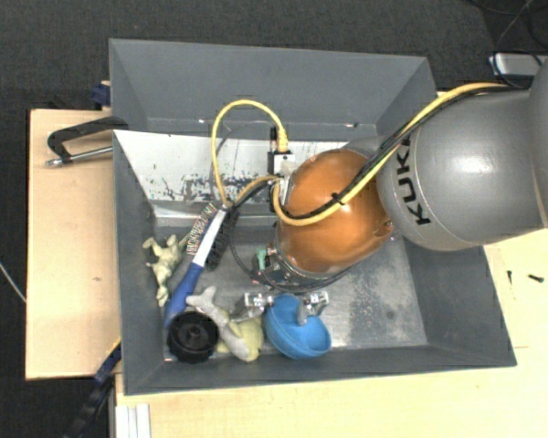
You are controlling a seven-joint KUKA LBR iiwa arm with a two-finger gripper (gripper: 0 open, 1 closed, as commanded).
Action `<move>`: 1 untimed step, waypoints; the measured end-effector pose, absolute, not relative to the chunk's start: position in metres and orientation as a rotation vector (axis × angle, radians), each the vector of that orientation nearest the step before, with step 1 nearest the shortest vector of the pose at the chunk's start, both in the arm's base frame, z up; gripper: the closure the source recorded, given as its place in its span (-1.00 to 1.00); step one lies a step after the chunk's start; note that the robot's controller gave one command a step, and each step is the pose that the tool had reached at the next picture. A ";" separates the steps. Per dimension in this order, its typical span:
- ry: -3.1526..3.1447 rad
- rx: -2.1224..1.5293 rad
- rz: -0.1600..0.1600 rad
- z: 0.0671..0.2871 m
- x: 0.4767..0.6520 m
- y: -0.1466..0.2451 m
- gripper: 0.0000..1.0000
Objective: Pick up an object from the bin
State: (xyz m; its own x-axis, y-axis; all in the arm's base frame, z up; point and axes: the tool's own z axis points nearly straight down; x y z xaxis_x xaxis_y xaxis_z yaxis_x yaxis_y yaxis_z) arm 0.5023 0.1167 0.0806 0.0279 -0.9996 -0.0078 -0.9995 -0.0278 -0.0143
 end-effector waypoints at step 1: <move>2.174 -2.240 -0.014 0.086 0.505 0.118 1.00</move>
Offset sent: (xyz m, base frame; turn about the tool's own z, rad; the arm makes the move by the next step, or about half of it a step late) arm 0.0000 0.0000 0.0000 0.0000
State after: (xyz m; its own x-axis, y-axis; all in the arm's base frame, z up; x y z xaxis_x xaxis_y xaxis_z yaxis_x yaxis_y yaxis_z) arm 0.5050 0.1183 0.0857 0.0298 -0.9995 -0.0075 -0.9993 -0.0297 -0.0206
